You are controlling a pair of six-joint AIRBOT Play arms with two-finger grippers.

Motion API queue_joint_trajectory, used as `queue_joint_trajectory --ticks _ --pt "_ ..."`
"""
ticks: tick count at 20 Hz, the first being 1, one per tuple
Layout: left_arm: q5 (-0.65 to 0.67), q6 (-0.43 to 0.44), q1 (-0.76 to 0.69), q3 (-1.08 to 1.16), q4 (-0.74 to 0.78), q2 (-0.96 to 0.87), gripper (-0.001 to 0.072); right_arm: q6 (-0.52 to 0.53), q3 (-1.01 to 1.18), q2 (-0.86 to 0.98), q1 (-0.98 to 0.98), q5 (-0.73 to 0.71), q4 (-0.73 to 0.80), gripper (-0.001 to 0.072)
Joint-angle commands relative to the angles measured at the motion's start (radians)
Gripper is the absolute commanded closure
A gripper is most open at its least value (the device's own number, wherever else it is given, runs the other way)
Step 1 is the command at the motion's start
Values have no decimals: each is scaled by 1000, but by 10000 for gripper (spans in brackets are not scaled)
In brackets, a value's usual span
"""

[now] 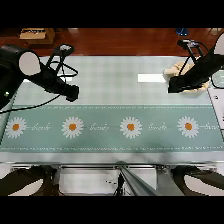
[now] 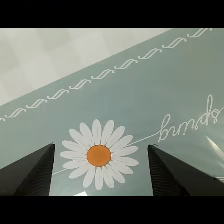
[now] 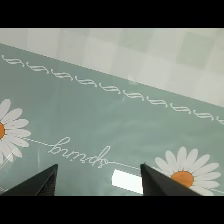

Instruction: Fold the shirts.

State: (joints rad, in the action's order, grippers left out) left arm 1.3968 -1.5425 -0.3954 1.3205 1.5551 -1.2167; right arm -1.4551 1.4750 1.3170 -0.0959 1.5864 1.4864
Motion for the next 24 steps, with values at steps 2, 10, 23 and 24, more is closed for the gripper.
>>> queue_joint_trajectory --ticks 2,10,23,24 --pt "0 0 0 1 0 -1 19 0 1 0 0 0 0 130" --pt "0 0 0 1 0 -1 19 0 1 0 0 0 0 130" --pt "-270 3 -1 1 -11 -11 19 9 1 0 0 -294 -76 130" --pt "-283 3 -3 1 -11 -13 19 7 1 0 0 -363 -91 130"
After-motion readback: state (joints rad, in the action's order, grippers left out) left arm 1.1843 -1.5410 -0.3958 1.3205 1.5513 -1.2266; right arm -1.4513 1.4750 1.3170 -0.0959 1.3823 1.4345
